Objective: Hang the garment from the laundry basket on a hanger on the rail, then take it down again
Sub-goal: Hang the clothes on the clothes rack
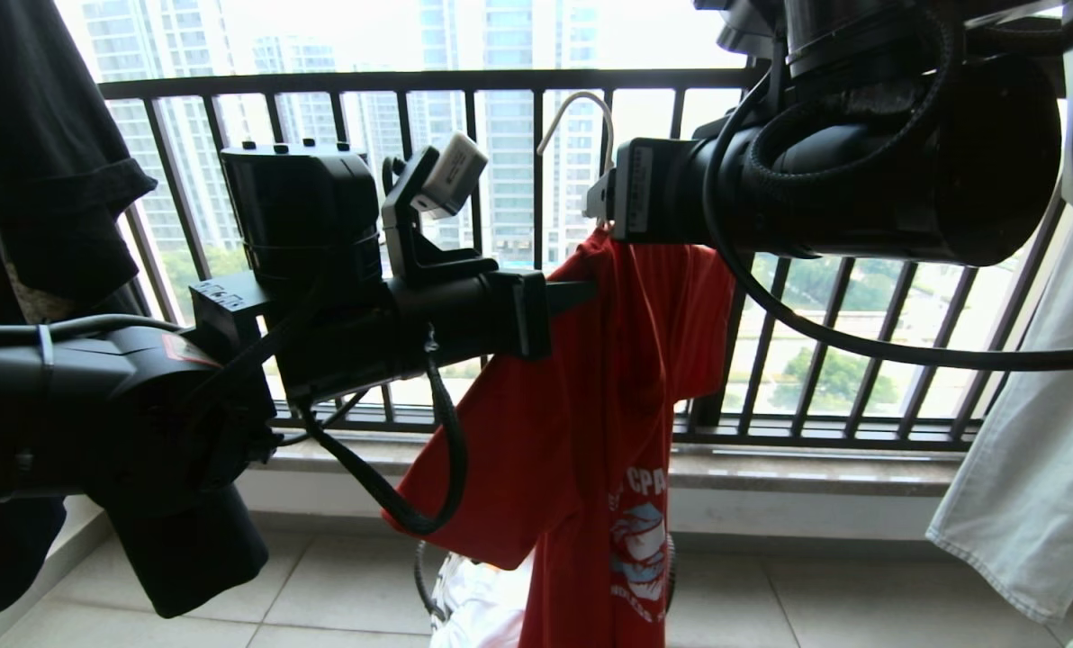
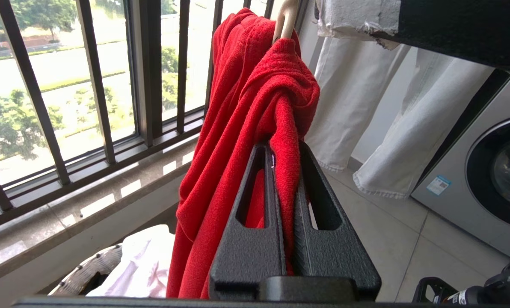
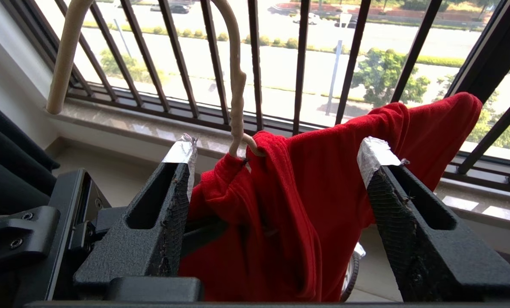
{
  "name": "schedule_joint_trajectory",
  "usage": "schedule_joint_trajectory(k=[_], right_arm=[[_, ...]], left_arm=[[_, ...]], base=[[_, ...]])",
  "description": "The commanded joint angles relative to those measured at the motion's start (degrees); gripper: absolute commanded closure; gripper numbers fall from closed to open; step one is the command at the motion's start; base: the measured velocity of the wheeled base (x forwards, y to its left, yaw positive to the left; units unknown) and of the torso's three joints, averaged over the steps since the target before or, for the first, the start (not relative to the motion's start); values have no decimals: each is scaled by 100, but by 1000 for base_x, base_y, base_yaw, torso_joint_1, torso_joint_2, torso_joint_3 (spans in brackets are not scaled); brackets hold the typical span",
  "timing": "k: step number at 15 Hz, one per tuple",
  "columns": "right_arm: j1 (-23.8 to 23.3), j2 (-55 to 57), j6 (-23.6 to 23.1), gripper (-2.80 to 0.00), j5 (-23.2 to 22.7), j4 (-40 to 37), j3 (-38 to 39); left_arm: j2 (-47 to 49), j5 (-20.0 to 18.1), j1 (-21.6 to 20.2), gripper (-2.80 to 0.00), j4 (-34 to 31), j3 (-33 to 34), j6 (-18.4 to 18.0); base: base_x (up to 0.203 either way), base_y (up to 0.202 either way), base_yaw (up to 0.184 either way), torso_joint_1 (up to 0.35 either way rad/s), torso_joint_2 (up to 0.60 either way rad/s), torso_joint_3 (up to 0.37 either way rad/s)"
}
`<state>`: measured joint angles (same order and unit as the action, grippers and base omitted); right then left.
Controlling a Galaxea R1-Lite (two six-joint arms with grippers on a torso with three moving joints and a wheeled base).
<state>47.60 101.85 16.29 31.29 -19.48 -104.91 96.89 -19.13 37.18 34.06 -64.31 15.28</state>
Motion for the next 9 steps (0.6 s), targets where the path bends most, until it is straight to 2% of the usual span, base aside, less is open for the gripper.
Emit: schedule_joint_trajectory(k=[1, 3, 4, 5, 7, 9], right_arm=[[3, -129, 20, -280, 27, -4, 151], [-8, -349, 17, -280, 24, -3, 368], [-18, -480, 13, -240, 26, -6, 577], [-36, -638, 3, 0, 26, -9, 839], [-109, -992, -48, 0, 15, -17, 1196], [-469, -1138, -170, 0, -12, -138, 1277]], left_arm=[[-18, -12, -9, 0, 22, -12, 28], [-87, -21, -27, 0, 22, -12, 88], [-127, -31, -45, 0, 22, -12, 182], [-174, -65, -73, 0, 17, -19, 303], [-237, -108, -97, 0, -1, -40, 396], [-340, -313, -104, 0, -57, -31, 411]], base=[[0, 0, 0, 0, 0, 0], [0, 0, 0, 0, 0, 0], [0, 0, 0, 0, 0, 0], [0, 0, 0, 0, 0, 0], [0, 0, 0, 0, 0, 0], [0, 0, 0, 0, 0, 0]])
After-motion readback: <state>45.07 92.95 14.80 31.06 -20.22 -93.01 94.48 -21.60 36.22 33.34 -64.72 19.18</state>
